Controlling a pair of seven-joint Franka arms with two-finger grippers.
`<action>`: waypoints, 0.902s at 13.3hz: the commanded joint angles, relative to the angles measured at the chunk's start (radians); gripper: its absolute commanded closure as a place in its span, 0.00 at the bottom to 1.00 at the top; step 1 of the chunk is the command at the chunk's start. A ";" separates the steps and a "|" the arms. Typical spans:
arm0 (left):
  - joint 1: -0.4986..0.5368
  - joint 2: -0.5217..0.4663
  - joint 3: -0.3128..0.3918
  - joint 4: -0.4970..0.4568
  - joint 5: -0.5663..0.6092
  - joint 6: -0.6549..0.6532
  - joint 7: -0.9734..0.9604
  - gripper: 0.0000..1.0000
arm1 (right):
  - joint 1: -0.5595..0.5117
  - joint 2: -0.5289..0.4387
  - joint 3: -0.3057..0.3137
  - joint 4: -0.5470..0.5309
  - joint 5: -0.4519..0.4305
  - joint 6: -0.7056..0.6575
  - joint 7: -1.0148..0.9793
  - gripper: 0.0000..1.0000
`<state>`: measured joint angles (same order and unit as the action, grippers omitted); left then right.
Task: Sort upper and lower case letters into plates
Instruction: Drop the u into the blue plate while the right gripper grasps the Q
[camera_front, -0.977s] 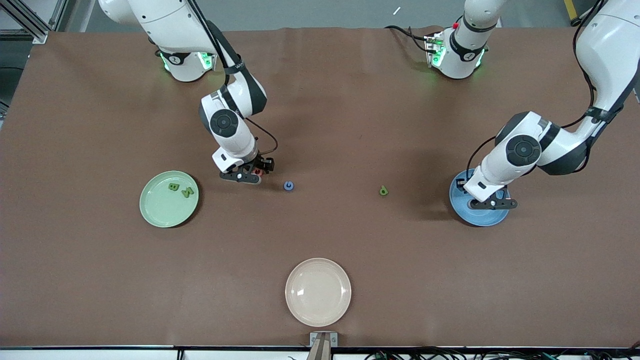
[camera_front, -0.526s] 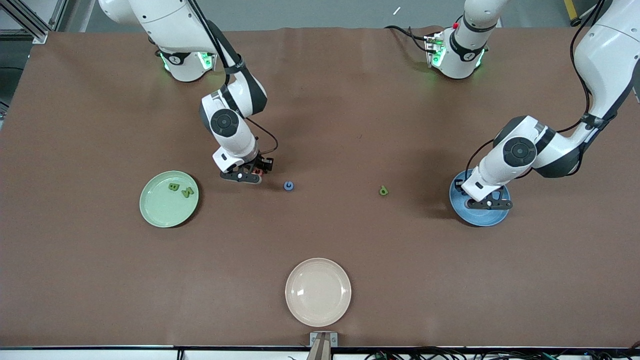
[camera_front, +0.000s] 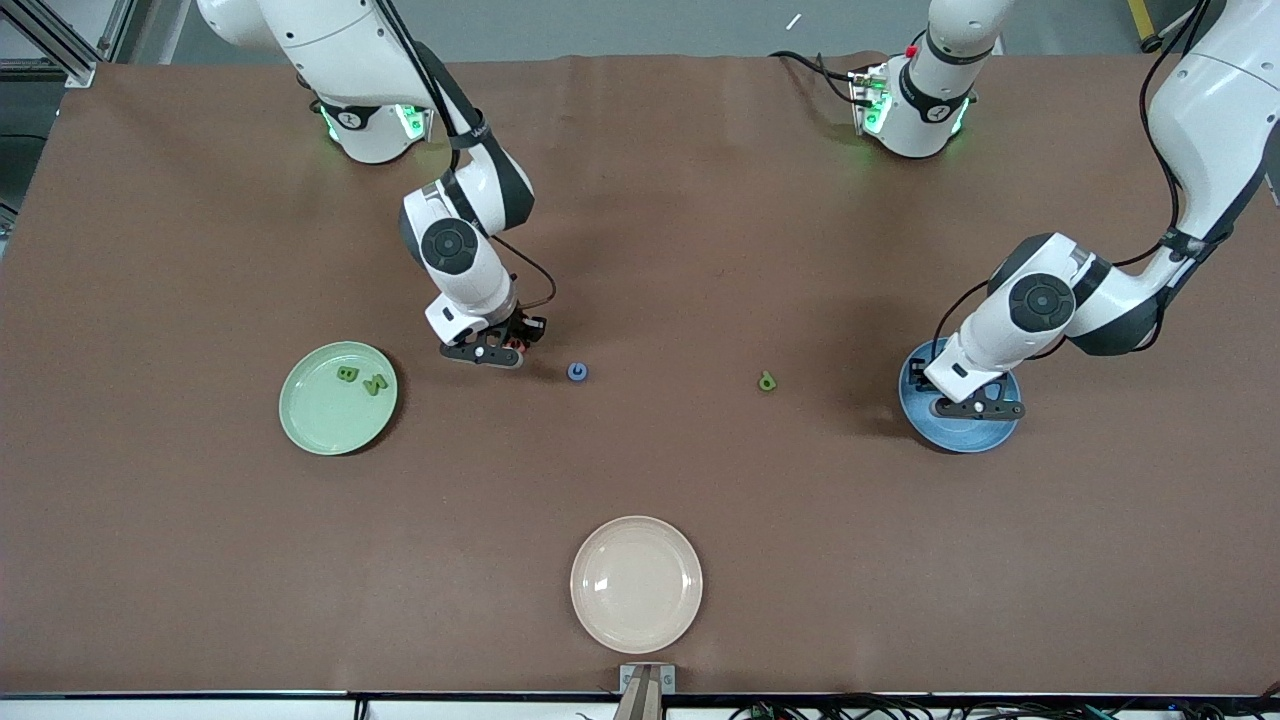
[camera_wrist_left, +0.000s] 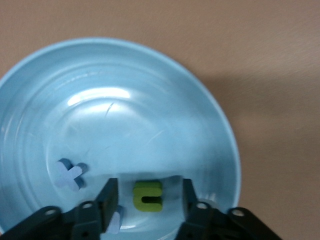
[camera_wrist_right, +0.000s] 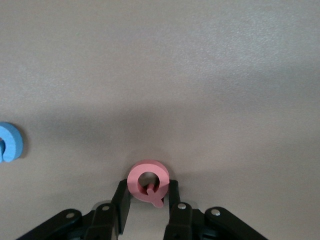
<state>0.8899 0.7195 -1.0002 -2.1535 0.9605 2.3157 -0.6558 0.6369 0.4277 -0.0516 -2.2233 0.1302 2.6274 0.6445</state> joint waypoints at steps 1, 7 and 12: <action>0.004 -0.040 -0.087 0.021 -0.061 -0.056 0.007 0.01 | -0.002 -0.018 -0.019 -0.018 0.003 -0.006 0.030 1.00; -0.216 -0.020 -0.103 0.138 -0.148 -0.111 -0.217 0.01 | -0.281 -0.190 -0.025 0.057 0.000 -0.369 -0.245 1.00; -0.498 0.004 0.050 0.225 -0.155 -0.105 -0.412 0.01 | -0.445 -0.146 -0.025 0.060 -0.011 -0.296 -0.335 1.00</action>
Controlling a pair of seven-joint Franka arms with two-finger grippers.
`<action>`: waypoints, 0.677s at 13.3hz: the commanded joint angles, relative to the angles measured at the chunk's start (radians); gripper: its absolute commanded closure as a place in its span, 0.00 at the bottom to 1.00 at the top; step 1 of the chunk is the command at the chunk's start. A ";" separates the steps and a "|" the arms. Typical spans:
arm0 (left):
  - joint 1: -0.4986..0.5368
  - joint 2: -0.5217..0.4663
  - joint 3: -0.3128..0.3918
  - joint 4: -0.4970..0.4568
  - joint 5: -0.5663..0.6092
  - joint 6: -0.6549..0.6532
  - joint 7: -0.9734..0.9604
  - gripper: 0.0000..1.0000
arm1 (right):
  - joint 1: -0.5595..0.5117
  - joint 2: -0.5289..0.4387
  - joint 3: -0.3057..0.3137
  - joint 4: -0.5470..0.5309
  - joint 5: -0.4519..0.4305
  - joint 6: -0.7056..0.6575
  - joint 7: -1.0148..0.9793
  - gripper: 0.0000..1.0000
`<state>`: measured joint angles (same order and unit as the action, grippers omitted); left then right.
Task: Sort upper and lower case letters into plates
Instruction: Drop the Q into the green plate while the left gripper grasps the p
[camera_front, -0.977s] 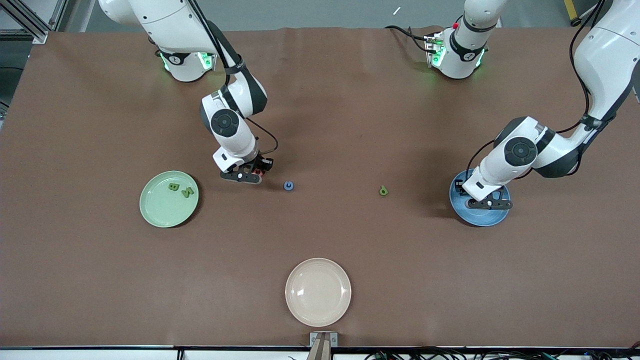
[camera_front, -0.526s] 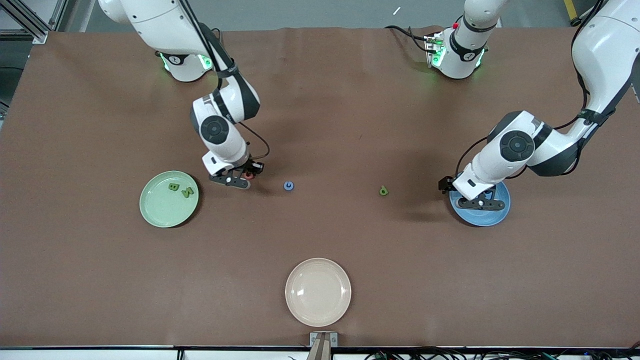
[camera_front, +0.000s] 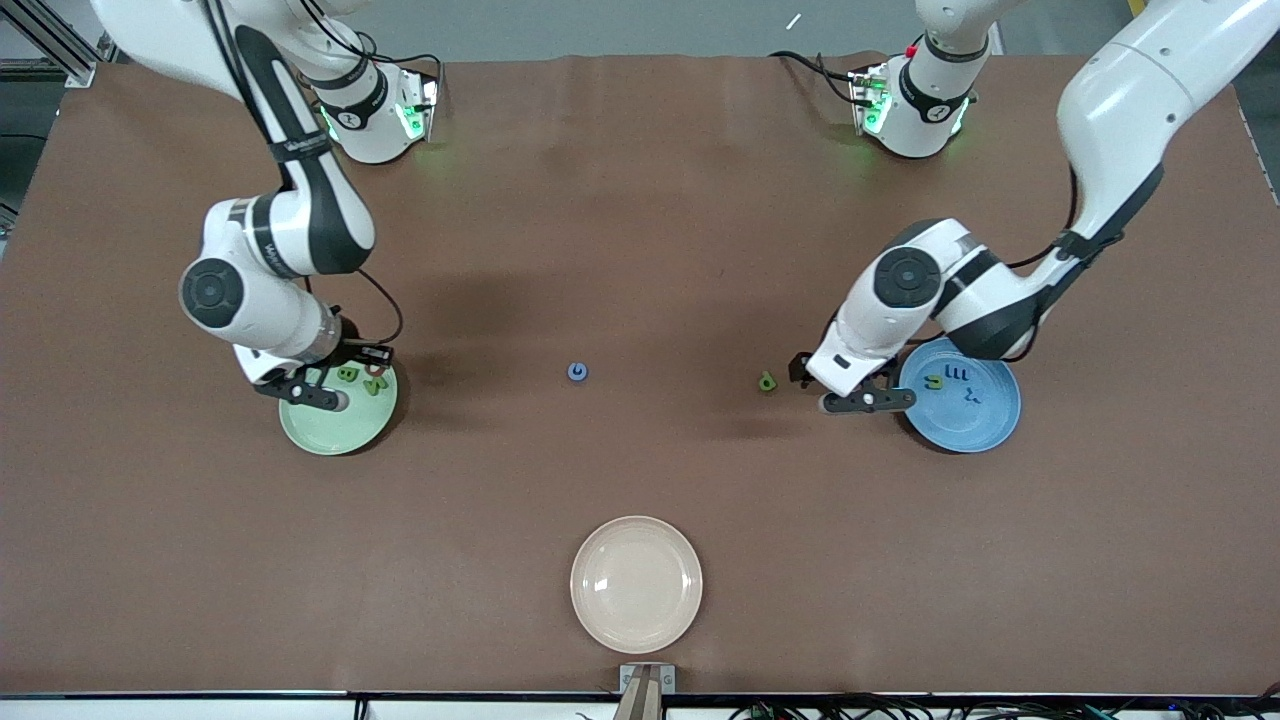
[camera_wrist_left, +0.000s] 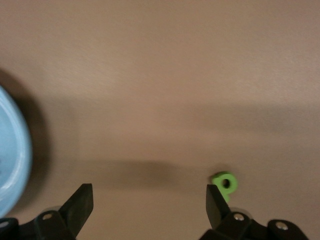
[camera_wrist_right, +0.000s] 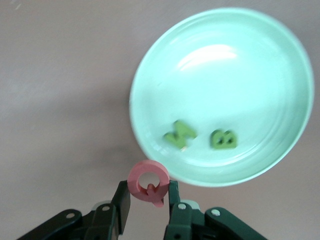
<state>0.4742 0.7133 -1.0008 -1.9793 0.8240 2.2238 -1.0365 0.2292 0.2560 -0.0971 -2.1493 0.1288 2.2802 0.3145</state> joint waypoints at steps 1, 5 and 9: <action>-0.126 0.023 0.080 0.075 -0.020 -0.012 -0.048 0.01 | -0.053 0.046 0.019 0.003 -0.011 0.053 -0.021 1.00; -0.262 0.069 0.172 0.142 -0.037 0.003 -0.176 0.01 | -0.161 0.097 0.019 0.043 -0.060 0.079 -0.100 1.00; -0.327 0.095 0.231 0.154 -0.037 0.054 -0.244 0.01 | -0.229 0.163 0.019 0.063 -0.084 0.159 -0.146 1.00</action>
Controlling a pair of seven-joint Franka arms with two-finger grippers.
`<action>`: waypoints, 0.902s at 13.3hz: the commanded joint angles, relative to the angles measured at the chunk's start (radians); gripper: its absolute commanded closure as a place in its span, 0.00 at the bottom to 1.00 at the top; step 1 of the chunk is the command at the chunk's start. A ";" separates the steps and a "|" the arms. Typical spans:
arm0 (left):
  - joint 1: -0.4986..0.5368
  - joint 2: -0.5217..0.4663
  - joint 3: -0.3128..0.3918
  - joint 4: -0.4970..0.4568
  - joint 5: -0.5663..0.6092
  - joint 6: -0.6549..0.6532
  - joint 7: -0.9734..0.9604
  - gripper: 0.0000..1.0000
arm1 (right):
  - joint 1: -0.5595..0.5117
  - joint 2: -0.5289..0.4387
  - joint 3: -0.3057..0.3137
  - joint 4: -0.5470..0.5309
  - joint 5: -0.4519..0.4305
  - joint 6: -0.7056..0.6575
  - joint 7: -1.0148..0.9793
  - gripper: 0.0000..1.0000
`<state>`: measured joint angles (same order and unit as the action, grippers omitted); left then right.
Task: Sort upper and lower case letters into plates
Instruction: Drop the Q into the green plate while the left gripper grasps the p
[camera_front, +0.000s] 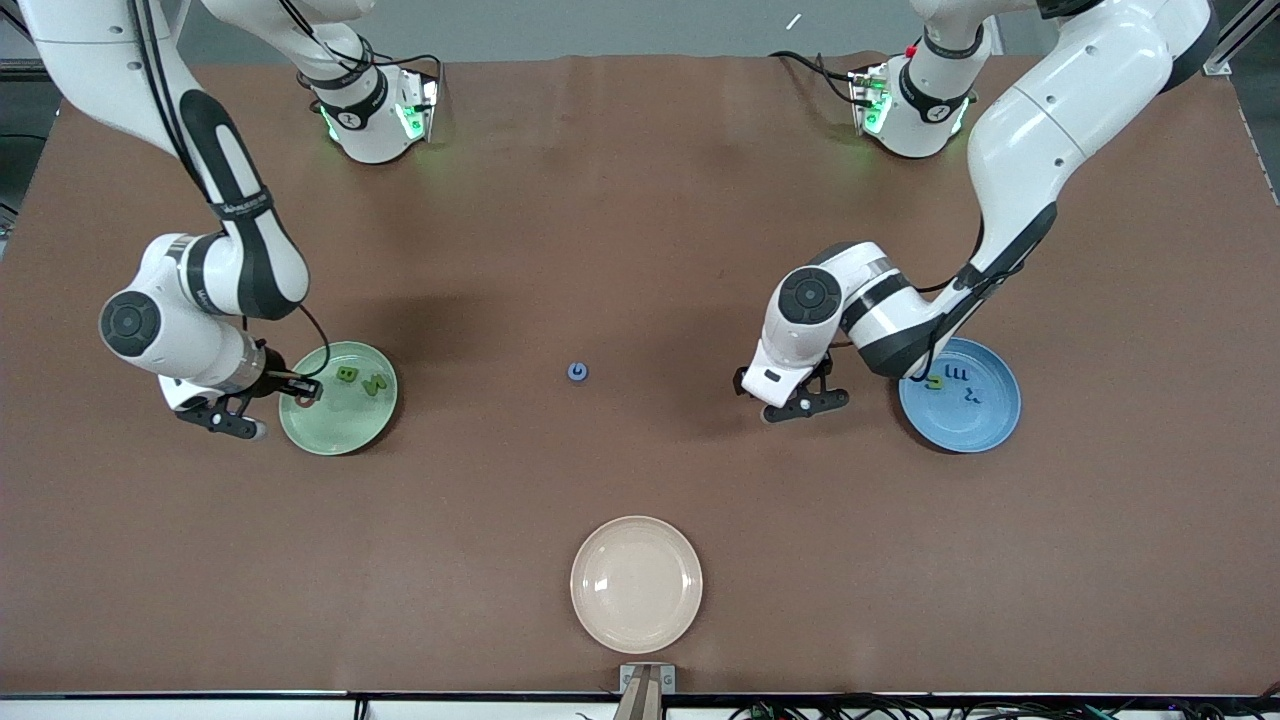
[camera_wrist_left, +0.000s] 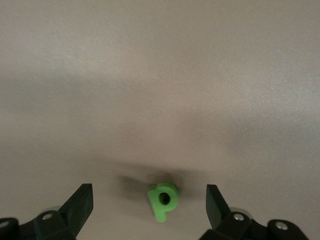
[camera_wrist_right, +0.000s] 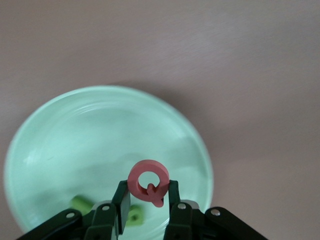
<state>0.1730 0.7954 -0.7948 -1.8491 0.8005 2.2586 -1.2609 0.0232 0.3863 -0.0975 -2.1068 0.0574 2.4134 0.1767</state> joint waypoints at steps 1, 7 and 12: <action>-0.032 0.016 0.026 0.024 -0.014 0.022 -0.029 0.02 | -0.023 0.045 0.019 0.019 -0.011 0.050 -0.006 1.00; -0.033 0.030 0.026 0.022 -0.014 0.024 -0.058 0.40 | 0.000 0.069 0.024 0.018 0.004 0.058 0.010 0.99; -0.043 0.038 0.026 0.016 -0.032 0.024 -0.066 0.53 | 0.007 0.081 0.024 0.005 0.004 0.056 0.010 0.91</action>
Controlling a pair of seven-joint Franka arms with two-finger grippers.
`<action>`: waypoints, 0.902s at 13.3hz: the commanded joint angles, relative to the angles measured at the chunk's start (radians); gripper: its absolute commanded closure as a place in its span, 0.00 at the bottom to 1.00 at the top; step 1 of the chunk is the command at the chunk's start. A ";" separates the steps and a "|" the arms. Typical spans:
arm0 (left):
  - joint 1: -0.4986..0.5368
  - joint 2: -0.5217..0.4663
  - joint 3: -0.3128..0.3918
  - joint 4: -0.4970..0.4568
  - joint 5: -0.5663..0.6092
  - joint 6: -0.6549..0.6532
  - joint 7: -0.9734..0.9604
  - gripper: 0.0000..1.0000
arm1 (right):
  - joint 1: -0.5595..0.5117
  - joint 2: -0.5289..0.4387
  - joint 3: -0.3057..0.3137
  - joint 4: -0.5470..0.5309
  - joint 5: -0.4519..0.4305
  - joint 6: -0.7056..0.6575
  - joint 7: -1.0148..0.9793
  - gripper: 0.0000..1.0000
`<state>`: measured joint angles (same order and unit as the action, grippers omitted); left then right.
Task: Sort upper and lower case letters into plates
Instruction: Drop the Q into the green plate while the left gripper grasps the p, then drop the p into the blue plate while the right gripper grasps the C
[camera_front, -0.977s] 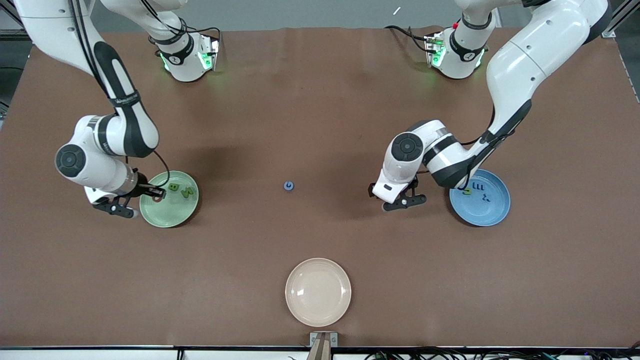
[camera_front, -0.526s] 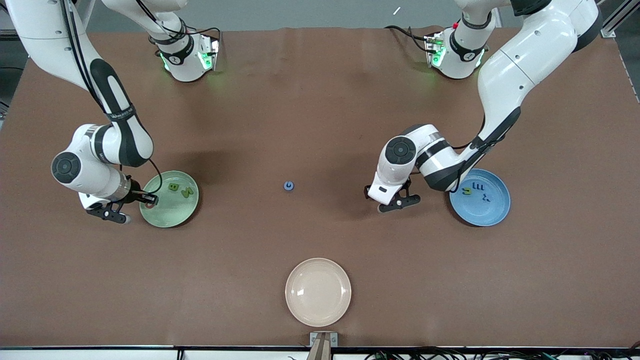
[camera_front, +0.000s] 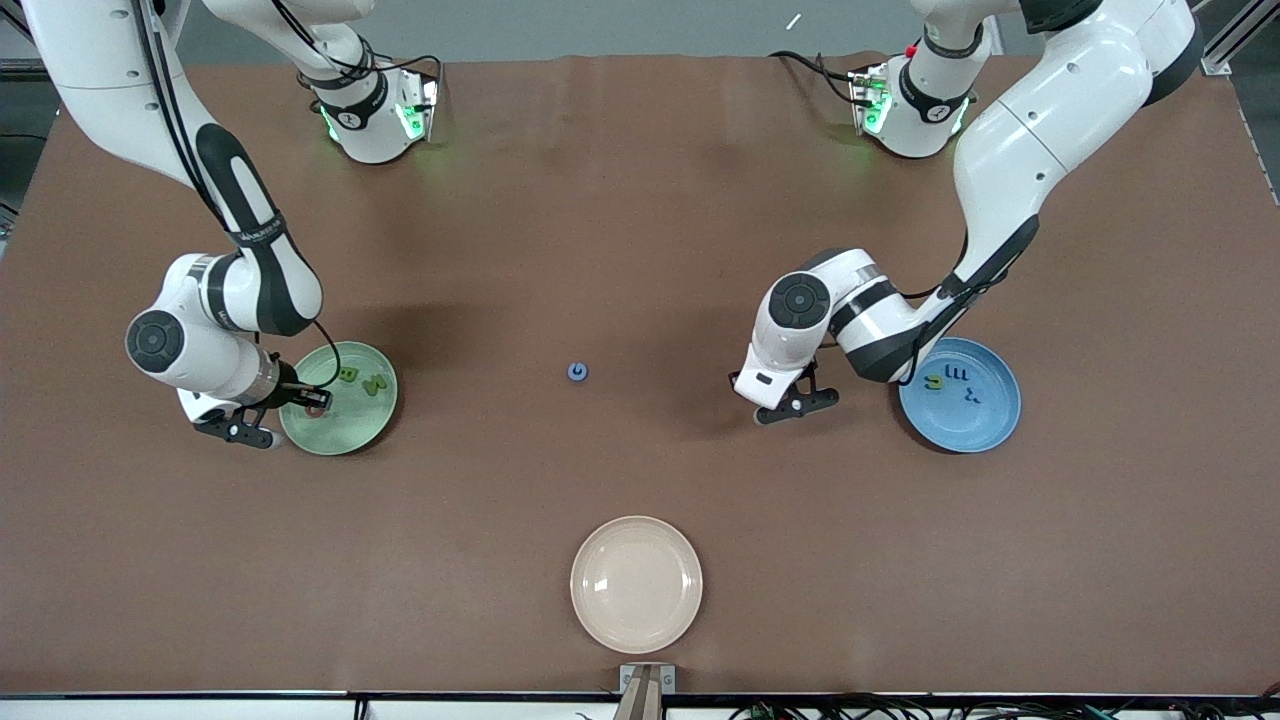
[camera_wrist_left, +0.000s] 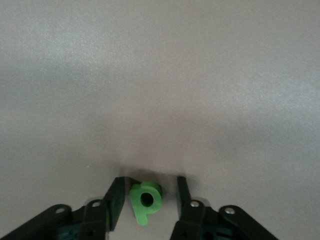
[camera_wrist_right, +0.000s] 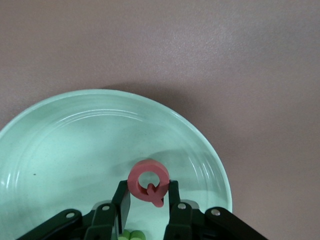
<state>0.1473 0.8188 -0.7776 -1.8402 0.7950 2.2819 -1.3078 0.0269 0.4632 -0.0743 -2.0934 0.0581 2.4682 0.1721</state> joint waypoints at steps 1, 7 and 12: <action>-0.020 0.013 0.009 0.006 -0.033 0.001 -0.021 0.57 | 0.005 0.006 0.002 -0.016 0.003 0.002 0.014 0.88; -0.022 0.013 0.009 0.004 -0.033 0.001 -0.025 0.85 | 0.011 -0.018 0.008 0.007 0.003 -0.107 0.049 0.00; 0.003 -0.026 0.001 0.013 -0.034 -0.012 -0.010 0.91 | 0.147 -0.052 0.028 0.179 0.029 -0.345 0.388 0.00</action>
<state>0.1443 0.8184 -0.7781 -1.8347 0.7755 2.2857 -1.3180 0.0933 0.4294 -0.0509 -1.9470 0.0671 2.1501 0.3922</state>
